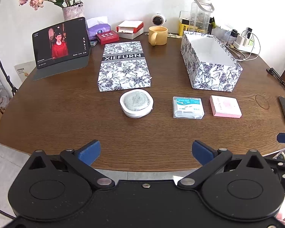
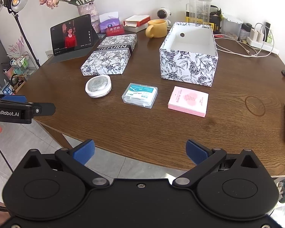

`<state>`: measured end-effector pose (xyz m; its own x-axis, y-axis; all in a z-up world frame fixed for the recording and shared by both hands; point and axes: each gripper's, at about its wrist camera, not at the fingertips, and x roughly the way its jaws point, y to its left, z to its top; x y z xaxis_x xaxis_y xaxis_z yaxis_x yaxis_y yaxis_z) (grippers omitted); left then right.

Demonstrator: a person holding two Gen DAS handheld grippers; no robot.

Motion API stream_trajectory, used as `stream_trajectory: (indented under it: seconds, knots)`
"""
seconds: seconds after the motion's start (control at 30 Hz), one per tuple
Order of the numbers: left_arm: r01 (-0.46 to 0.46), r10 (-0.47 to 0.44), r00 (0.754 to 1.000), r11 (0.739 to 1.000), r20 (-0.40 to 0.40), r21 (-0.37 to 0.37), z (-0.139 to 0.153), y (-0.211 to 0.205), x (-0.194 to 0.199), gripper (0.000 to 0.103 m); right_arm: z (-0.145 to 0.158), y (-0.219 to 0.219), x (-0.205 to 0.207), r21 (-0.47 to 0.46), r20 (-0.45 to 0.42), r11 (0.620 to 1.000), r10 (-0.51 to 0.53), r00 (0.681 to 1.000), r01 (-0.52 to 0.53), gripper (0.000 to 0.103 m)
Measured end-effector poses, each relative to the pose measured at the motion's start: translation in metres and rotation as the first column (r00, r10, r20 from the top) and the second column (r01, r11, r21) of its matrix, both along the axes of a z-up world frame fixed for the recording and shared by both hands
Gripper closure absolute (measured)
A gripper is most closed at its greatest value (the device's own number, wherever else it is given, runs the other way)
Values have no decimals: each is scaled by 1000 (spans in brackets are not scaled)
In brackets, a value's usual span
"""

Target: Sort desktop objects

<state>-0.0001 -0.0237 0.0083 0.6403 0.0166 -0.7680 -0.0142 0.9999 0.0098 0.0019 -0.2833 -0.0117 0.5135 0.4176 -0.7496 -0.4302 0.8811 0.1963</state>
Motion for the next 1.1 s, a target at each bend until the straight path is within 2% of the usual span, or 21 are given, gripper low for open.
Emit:
stream_trajectory:
  seconds: [0.8,1.1]
  knots:
    - [-43,42,999,999,-12,-12,-5,-22,7,0,-2,-20,-2,-18,19,999,40,999,-40,0]
    - [-36,35,999,999,-32,-19,-10,-23,17,0,-3,-13,13,-19,9,999,39,999,-39,0]
